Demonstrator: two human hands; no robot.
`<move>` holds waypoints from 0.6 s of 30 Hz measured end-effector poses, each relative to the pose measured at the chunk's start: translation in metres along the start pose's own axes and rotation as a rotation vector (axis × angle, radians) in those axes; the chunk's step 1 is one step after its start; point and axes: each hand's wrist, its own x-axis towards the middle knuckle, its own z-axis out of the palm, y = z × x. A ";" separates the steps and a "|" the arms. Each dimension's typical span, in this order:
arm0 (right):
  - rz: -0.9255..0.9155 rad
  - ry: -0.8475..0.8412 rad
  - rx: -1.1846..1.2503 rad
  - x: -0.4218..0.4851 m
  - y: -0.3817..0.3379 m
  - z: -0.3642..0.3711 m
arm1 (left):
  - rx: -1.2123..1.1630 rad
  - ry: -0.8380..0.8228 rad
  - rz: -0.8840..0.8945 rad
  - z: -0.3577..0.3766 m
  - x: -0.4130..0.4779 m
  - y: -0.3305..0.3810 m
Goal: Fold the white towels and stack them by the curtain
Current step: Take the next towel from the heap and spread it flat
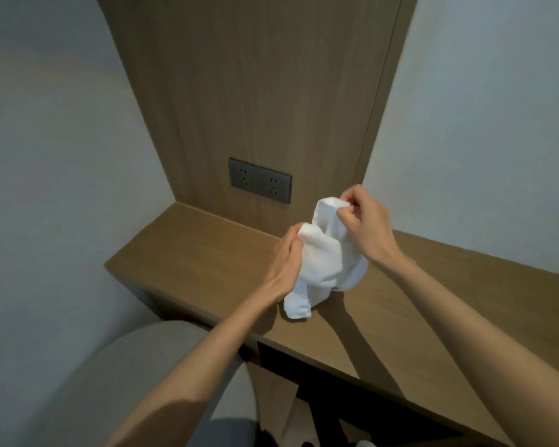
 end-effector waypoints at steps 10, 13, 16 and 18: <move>0.085 0.044 0.000 0.000 0.017 -0.097 | -0.045 -0.380 -0.052 0.056 0.035 0.072; 0.118 0.118 0.013 0.001 0.027 -0.130 | -0.041 -0.378 -0.056 0.080 0.051 0.095; 0.135 0.221 0.056 0.006 0.037 -0.170 | 0.135 -0.407 0.003 0.109 0.069 0.105; 0.146 0.277 0.082 0.010 0.046 -0.198 | 0.379 -0.407 0.065 0.127 0.083 0.104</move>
